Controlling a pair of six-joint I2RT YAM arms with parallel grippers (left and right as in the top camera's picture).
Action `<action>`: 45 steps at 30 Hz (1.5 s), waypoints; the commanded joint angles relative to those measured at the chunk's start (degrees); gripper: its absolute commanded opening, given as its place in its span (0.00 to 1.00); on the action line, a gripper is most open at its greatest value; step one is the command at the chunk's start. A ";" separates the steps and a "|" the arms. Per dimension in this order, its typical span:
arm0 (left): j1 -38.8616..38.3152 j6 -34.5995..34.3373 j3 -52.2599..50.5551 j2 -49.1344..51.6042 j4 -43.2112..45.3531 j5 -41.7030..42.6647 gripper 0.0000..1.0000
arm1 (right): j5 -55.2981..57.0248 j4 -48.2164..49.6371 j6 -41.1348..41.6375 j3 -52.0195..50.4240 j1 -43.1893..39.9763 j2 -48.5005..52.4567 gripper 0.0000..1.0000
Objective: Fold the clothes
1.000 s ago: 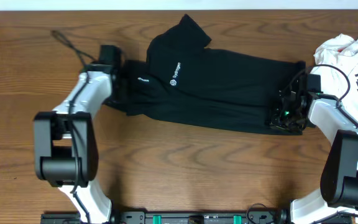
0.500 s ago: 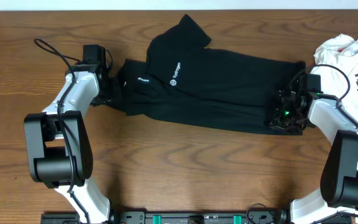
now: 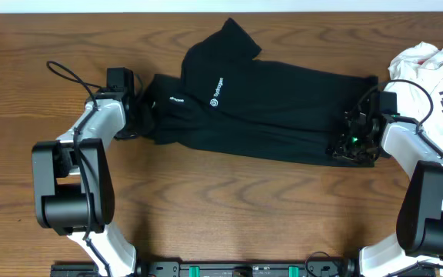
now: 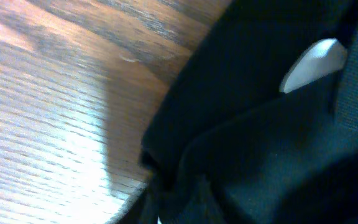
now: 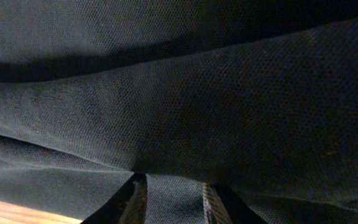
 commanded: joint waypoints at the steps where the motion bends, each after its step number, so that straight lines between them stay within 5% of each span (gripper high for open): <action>1: 0.11 -0.92 -2.16 1.49 -2.51 -1.20 0.06 | 12.68 -0.52 -0.63 -3.67 -0.76 4.22 0.31; 10: 0.15 -13.46 -2.16 1.49 -14.12 -1.86 0.06 | 12.66 -0.96 -0.63 -3.67 -0.76 4.22 0.35; 22: 0.15 -13.51 -2.14 -5.09 -20.65 -2.29 0.06 | 12.39 -1.29 -0.59 -3.58 -0.76 4.20 0.36; 37: -0.55 -12.04 -2.05 -29.49 -22.29 3.10 0.15 | 12.46 -9.51 0.92 6.08 -0.72 1.44 0.59; 45: -0.55 -11.56 -2.08 -29.29 -26.03 3.10 0.32 | 12.44 -8.98 0.85 6.08 -0.70 1.44 0.64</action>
